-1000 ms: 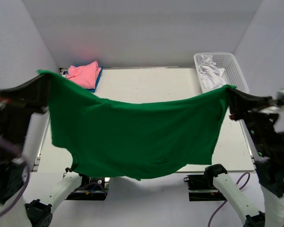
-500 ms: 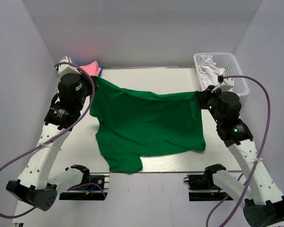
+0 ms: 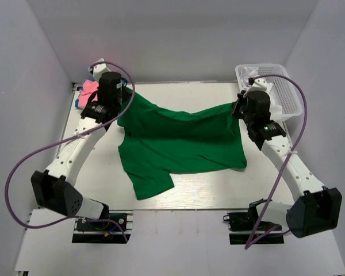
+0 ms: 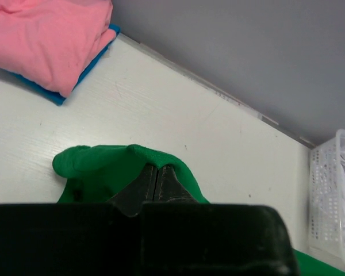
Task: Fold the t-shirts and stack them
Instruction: Flatten out the tshirt
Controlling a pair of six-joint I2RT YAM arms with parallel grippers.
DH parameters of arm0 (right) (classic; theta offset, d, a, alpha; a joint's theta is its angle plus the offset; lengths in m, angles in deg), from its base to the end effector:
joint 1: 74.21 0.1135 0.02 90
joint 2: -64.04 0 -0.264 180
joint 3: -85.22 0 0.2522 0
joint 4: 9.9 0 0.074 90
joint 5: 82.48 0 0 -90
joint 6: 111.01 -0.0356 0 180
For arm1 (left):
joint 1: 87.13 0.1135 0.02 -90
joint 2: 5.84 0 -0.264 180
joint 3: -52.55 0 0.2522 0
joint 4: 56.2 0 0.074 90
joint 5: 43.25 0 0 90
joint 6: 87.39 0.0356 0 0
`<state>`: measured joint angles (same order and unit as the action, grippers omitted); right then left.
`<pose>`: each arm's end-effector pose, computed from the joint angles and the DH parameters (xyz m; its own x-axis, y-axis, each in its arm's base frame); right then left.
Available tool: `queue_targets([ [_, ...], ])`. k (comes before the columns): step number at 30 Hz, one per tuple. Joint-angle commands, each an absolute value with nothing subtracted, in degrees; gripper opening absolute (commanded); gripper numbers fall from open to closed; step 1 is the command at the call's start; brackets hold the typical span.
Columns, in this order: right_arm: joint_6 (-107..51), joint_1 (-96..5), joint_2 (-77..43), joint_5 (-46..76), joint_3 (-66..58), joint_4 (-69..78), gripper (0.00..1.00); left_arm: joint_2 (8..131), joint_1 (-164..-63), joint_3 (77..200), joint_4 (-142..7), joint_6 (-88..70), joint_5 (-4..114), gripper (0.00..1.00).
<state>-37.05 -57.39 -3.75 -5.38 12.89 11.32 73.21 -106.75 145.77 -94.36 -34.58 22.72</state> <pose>0.2662 0.0722 0.3467 -0.2854 0.1951 -0.9383 0.0016 0.9792 0.2031 0.2985 -0.0910 0.3911 -0.2786 -0.4868 -0.8279 -0.2664 0.8674 -0.4204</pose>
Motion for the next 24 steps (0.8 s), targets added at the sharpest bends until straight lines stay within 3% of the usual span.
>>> queue_targets([
  [1,-34.64,-58.47,-7.49,-7.77,6.52,4.74,0.00,76.41,-106.46,151.38,-91.32,-33.16,19.68,0.00],
  [12,-32.26,-61.99,-26.48,-7.68,-7.19,6.14,0.00,95.75,-103.74,164.30,-90.70,-31.93,17.66,0.00],
  [20,-26.12,-64.45,-43.09,-1.54,-19.41,5.79,0.00,114.11,-101.11,176.68,-85.51,-29.38,23.11,0.00],
  [21,-24.55,-64.54,-48.06,-0.92,-22.55,5.62,0.06,116.74,-100.41,179.23,-86.04,-29.38,23.11,0.01],
  [22,-23.92,-64.71,-49.85,0.04,-25.80,5.96,0.22,119.64,-100.40,185.60,-88.48,-29.38,23.11,0.12],
  [23,-23.65,-65.06,-51.79,0.05,-27.66,6.49,0.28,125.67,-99.70,189.76,-90.50,-29.38,23.11,0.53],
  [24,-23.74,-65.15,-55.37,0.75,-32.47,8.50,0.39,128.43,-99.70,194.06,-92.44,-29.38,24.67,0.79],
])
